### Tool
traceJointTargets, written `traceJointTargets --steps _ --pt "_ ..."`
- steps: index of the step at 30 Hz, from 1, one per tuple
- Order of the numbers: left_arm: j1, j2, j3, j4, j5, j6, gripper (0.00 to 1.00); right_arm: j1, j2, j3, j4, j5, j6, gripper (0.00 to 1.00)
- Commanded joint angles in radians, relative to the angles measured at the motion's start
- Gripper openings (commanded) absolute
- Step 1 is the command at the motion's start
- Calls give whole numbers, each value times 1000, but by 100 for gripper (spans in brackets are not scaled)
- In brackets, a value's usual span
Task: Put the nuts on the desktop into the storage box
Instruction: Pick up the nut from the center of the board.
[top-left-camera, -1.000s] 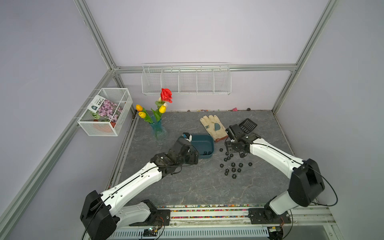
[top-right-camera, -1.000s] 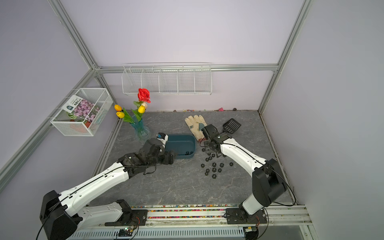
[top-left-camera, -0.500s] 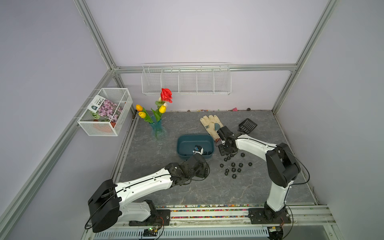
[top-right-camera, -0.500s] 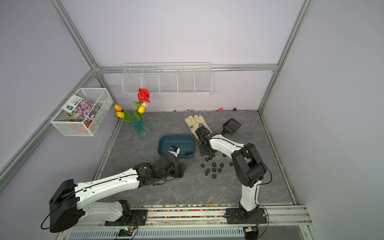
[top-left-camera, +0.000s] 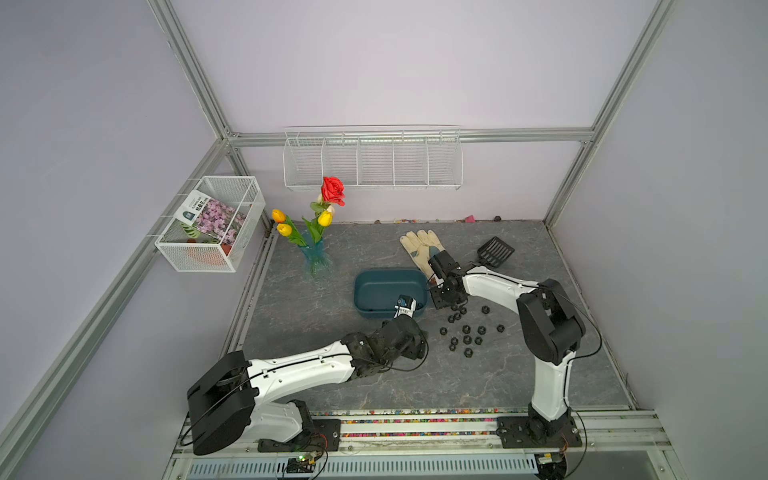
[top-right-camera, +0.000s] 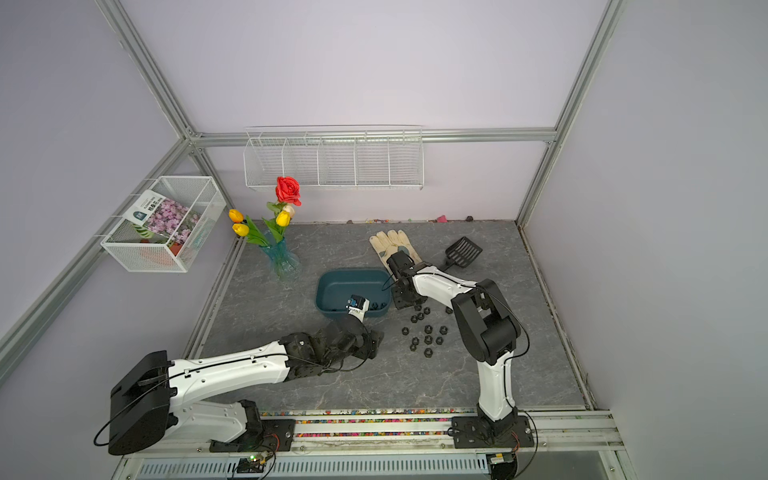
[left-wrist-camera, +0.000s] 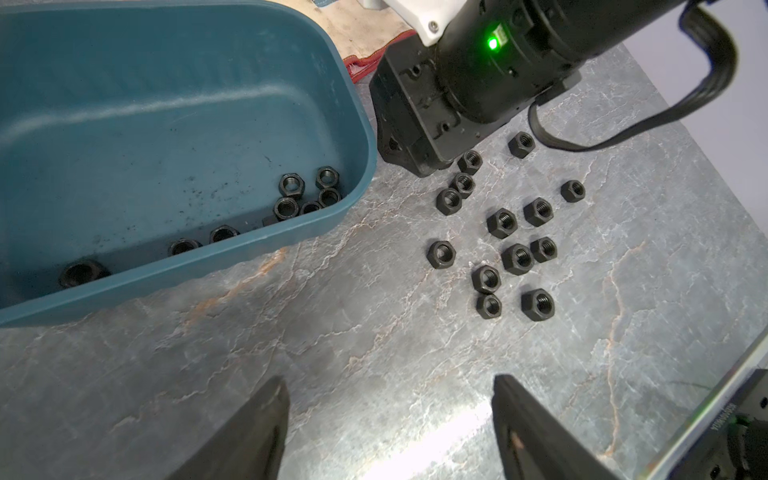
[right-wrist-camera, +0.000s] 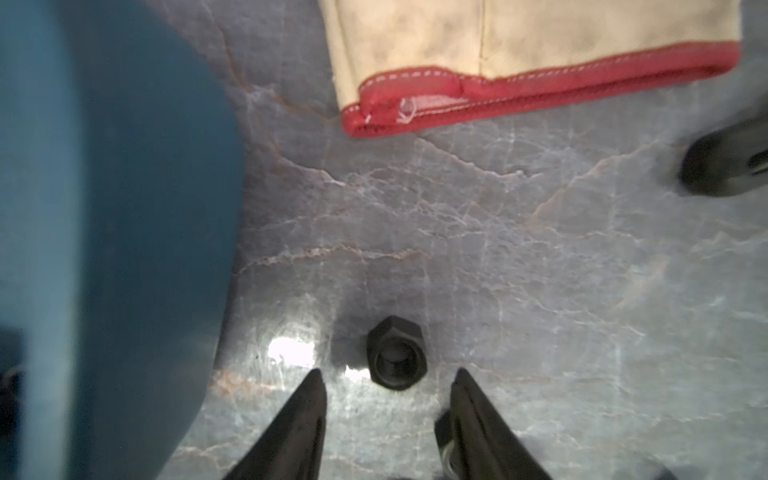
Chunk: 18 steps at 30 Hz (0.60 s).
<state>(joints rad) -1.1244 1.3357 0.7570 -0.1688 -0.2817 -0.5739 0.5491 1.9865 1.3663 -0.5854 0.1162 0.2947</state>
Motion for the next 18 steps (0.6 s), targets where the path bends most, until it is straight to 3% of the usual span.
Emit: traceJointTargets --steps 1,18 --pt "-8 27 -13 34 -7 16 79 -11 25 23 10 -16 -5 47" --pt "-16 158 108 -162 57 -37 79 -18 63 40 12 -18 -3 38"
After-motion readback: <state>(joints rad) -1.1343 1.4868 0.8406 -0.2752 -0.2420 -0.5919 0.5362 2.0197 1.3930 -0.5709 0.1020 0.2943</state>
